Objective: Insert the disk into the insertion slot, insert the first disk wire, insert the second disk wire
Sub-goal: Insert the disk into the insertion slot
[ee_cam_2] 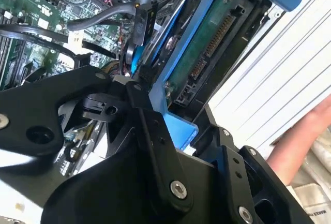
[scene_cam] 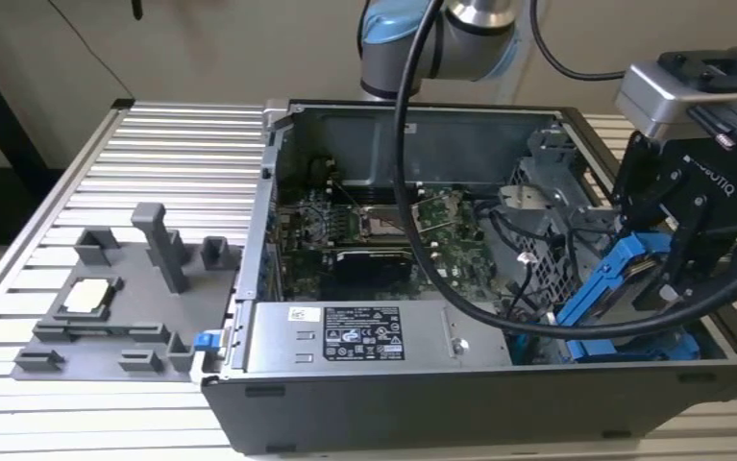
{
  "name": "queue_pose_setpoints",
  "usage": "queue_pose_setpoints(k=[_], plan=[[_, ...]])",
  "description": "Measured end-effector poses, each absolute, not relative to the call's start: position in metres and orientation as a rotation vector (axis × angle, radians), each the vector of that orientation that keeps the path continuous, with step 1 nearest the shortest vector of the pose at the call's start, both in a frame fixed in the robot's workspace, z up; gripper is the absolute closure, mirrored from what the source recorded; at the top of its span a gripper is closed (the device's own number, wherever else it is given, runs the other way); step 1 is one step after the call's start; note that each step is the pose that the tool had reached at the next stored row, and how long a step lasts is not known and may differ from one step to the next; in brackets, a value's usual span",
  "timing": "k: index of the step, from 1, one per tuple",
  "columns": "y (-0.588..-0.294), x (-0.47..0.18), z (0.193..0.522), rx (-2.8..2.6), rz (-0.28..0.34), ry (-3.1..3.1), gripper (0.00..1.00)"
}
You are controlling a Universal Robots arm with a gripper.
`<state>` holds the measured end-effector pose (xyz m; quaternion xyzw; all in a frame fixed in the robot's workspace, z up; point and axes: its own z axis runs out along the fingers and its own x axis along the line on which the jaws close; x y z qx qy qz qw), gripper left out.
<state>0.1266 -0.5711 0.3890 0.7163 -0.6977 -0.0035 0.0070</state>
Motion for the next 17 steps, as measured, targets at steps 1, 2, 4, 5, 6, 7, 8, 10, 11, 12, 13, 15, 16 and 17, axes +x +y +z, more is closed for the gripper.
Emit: queue_pose_setpoints(k=[1, 2, 4, 5, 6, 7, 8, 10, 11, 12, 13, 15, 16, 17], plan=[[-0.5711, 0.1266, 0.389, 2.241, -0.011, -2.183, 0.48], [-0.5711, 0.1265, 0.3889, 2.241, -0.012, -2.183, 0.54], [-0.571, 0.1265, 0.3889, 2.241, -0.013, -2.183, 0.6], [-0.5712, 0.1265, 0.3888, 2.241, -0.013, -2.183, 0.66], [-0.5718, 0.1265, 0.3888, 2.242, -0.014, -2.184, 0.66], [-0.5728, 0.1265, 0.3888, 2.242, -0.014, -2.184, 0.68], [-0.574, 0.1266, 0.3888, 2.242, -0.014, -2.184, 0.68], [-0.575, 0.1265, 0.3888, 2.244, -0.019, -2.186, 0.68], [-0.5752, 0.1264, 0.389, 2.249, -0.03, -2.191, 0.68], [-0.5751, 0.1261, 0.3887, 2.254, -0.04, -2.195, 0.68], [-0.5751, 0.1259, 0.3886, 2.257, -0.044, -2.198, 0.68], [-0.575, 0.1255, 0.3887, 2.259, -0.047, -2.2, 0.68], [-0.575, 0.125, 0.3886, 2.26, -0.046, -2.201, 0.68], [-0.575, 0.1242, 0.3883, 2.261, -0.044, -2.202, 0.68]])
